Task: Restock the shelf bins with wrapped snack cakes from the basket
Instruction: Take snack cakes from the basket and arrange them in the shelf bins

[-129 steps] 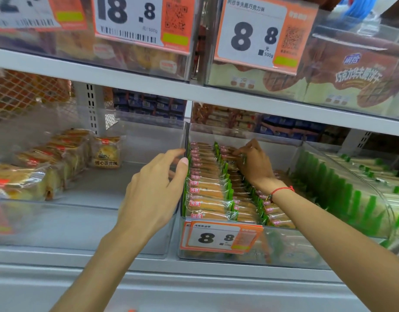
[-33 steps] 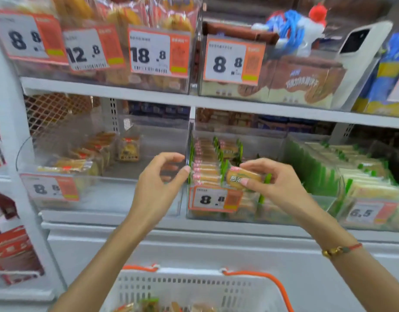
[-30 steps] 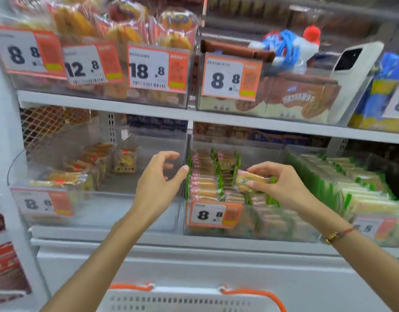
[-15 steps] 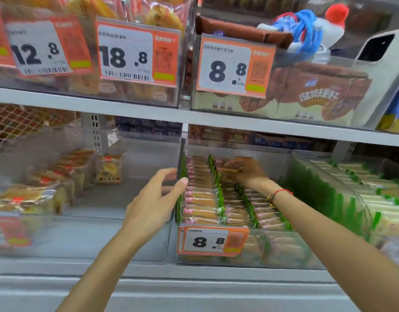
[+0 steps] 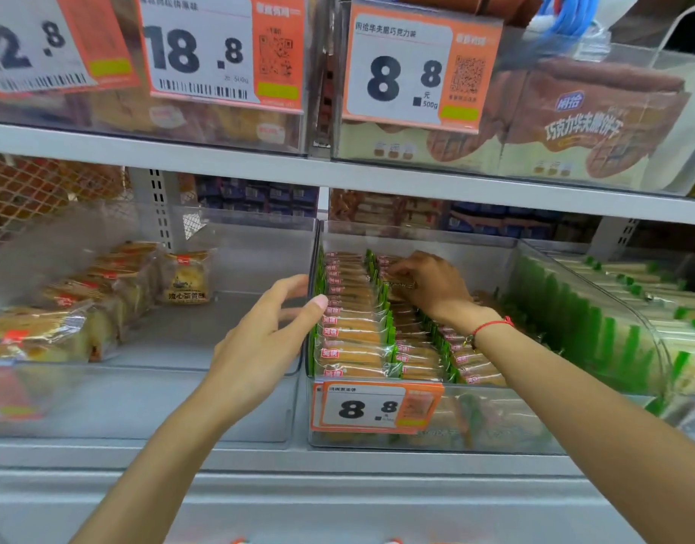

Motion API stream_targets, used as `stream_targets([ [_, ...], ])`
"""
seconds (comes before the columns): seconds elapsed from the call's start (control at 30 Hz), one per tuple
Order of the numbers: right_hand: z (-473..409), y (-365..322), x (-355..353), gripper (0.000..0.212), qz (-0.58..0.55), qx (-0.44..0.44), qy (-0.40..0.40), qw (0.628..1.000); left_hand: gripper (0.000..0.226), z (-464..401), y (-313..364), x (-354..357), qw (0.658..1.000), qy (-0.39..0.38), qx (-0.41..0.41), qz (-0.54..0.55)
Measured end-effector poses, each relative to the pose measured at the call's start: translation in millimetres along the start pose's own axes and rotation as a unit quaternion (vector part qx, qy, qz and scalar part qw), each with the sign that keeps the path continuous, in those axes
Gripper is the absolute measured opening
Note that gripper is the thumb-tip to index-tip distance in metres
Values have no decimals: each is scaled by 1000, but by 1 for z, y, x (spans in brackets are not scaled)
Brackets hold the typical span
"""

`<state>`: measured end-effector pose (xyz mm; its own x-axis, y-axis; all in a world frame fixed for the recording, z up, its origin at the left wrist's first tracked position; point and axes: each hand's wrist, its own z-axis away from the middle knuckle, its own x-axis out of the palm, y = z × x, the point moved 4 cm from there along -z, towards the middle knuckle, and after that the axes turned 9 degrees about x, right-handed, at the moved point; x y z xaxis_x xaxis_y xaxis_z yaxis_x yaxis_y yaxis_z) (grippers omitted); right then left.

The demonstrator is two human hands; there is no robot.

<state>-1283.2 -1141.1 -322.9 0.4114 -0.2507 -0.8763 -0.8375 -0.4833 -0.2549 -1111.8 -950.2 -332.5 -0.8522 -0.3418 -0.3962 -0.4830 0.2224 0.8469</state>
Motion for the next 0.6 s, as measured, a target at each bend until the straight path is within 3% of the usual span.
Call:
stream_targets([
  [0.17,-2,3,4,38,-15,5,-11,1000,34,0,-2,0,1000,0,3,-5],
  [0.43,-4,-4,9,37,6,-12,-11,1000,30,1,0,-1,998,19,0,-54],
  [0.6,1,-2,-4,56,-6,24,-67,997,25,2,3,-3,998,10,-4,-54],
])
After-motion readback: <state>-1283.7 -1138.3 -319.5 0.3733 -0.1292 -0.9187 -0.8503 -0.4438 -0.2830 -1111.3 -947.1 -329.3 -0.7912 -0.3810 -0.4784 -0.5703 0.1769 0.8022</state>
